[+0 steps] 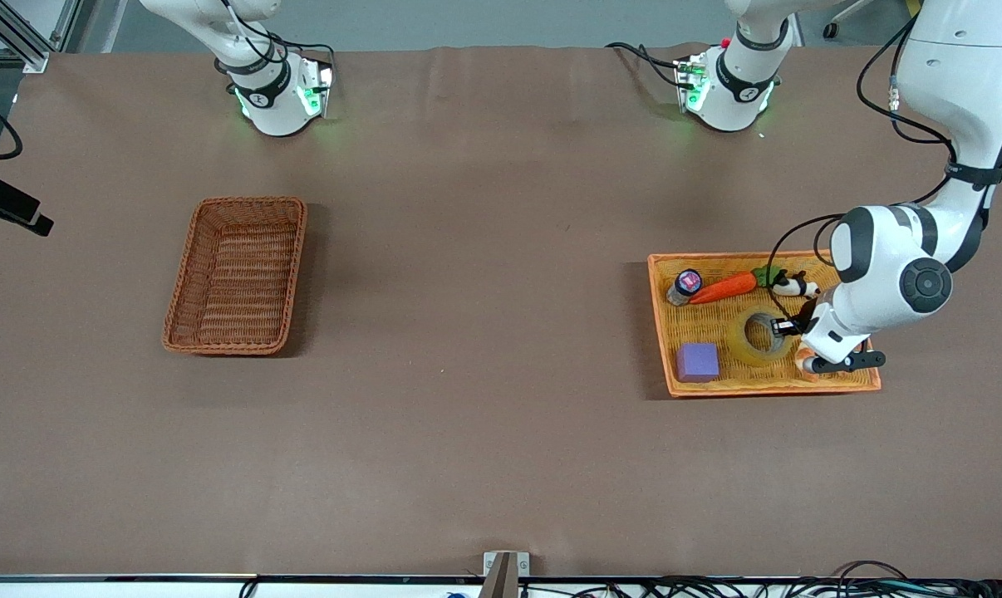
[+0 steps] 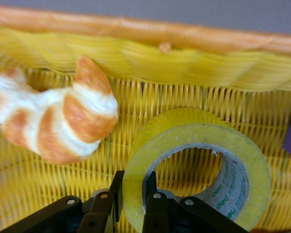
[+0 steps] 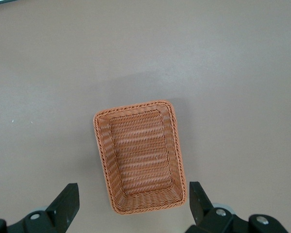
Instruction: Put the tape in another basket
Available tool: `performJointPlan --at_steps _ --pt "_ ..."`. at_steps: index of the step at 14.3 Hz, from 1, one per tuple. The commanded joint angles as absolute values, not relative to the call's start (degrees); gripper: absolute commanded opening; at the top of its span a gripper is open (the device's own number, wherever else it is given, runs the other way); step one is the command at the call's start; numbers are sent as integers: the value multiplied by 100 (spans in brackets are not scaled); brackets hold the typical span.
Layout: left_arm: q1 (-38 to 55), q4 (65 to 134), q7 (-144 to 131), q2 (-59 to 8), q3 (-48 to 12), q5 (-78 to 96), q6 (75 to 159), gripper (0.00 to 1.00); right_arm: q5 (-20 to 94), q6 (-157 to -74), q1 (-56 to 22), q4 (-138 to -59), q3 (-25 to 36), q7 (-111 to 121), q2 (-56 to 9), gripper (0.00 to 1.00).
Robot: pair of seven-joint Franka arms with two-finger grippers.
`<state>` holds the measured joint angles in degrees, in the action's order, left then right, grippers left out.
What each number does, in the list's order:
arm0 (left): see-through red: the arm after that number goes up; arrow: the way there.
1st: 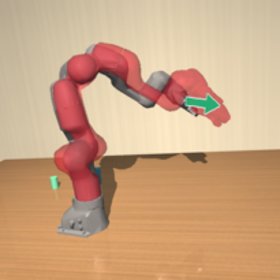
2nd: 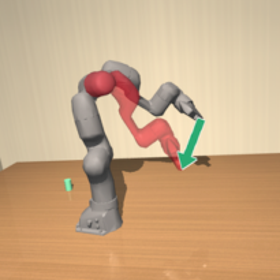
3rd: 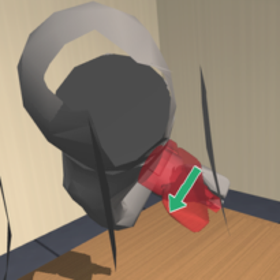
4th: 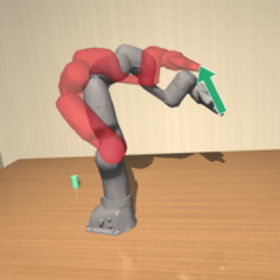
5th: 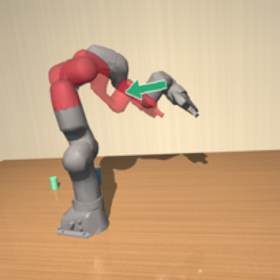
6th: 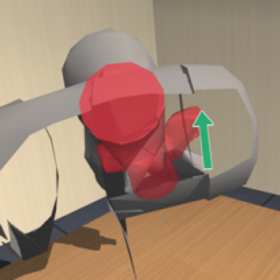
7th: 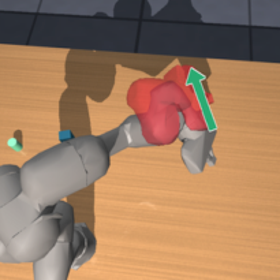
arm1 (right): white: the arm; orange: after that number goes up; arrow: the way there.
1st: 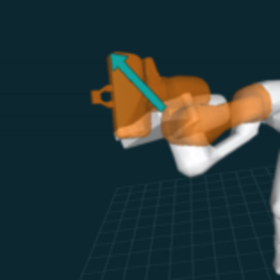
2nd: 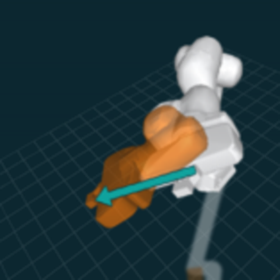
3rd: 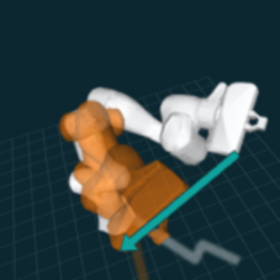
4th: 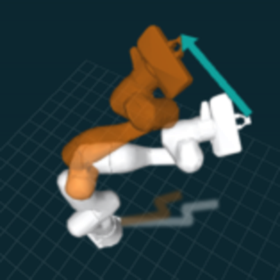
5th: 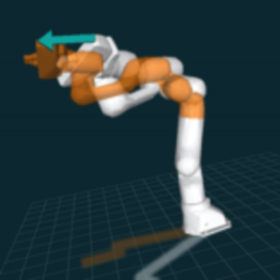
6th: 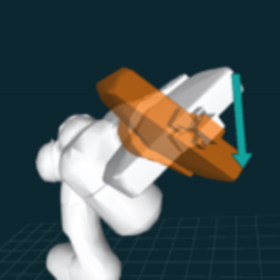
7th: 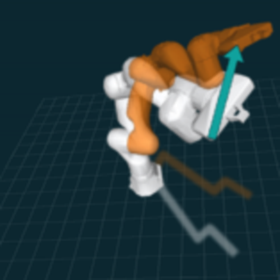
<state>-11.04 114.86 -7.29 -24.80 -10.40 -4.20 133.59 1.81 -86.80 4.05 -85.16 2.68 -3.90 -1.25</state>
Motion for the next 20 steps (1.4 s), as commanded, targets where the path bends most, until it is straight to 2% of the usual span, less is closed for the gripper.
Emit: performJointPlan --at_steps 1,4,7,9,15,20 --pt "-1099 10805 -747 -2057 -1290 -492 12187 0 167 -8710 545 -8517 167 -343 -132 100" --pt "-1055 9733 -931 -2161 -1808 -440 11138 0 167 -8710 545 -8517 167 -343 -132 100" --pt "-802 9265 -1685 -2372 -2372 -439 11118 0 167 -8710 545 -8517 167 -343 -132 100" --pt "-118 9054 -2204 -2557 -2426 -483 11118 0 167 -8710 545 -8517 167 -343 -132 100" --pt "2009 7658 -3996 -3856 -2330 -510 11162 0 176 -8710 554 -8517 167 -343 -132 100" --pt "3811 7111 -4666 -4525 -1198 -501 11626 0 167 -8719 554 -8455 167 -343 -149 100"
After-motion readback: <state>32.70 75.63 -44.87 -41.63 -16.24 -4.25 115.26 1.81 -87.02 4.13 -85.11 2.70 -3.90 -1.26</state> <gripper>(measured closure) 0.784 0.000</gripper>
